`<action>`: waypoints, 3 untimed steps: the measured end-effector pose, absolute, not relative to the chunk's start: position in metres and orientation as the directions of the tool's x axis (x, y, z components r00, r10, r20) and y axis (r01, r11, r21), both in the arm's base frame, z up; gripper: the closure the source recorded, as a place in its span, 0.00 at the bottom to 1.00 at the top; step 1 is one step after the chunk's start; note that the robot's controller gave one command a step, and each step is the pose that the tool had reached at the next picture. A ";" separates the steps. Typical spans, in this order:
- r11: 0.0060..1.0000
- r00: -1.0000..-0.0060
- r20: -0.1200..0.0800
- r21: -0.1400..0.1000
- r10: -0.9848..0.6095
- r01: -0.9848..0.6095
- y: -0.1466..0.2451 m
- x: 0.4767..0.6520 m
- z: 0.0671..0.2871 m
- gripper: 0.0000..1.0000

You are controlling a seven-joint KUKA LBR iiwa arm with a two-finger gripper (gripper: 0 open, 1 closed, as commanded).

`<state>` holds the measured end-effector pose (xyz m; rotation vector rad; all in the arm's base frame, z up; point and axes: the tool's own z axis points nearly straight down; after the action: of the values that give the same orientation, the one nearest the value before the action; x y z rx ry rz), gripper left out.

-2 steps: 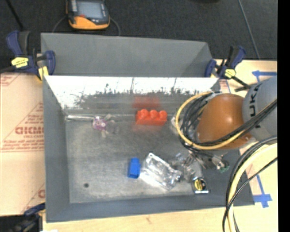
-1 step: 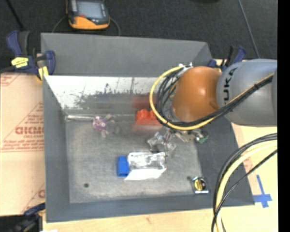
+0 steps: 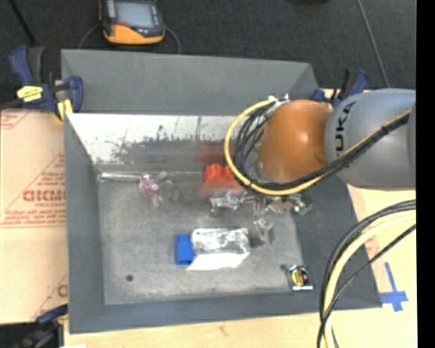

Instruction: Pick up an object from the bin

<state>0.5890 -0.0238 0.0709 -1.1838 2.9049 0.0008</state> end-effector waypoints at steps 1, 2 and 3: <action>0.735 -0.735 -0.002 0.002 -0.678 -0.678 -0.010 0.552 0.070 0.00; 0.736 -0.736 -0.005 -0.003 -0.677 -0.677 -0.011 0.554 0.071 1.00; 0.713 -0.713 -0.003 0.000 -0.701 -0.701 -0.003 0.531 0.071 1.00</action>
Offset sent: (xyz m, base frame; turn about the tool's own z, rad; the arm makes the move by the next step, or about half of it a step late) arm -0.0366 0.0134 -0.0009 0.0309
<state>0.5307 -0.0031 0.0711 -1.1883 2.9056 0.0022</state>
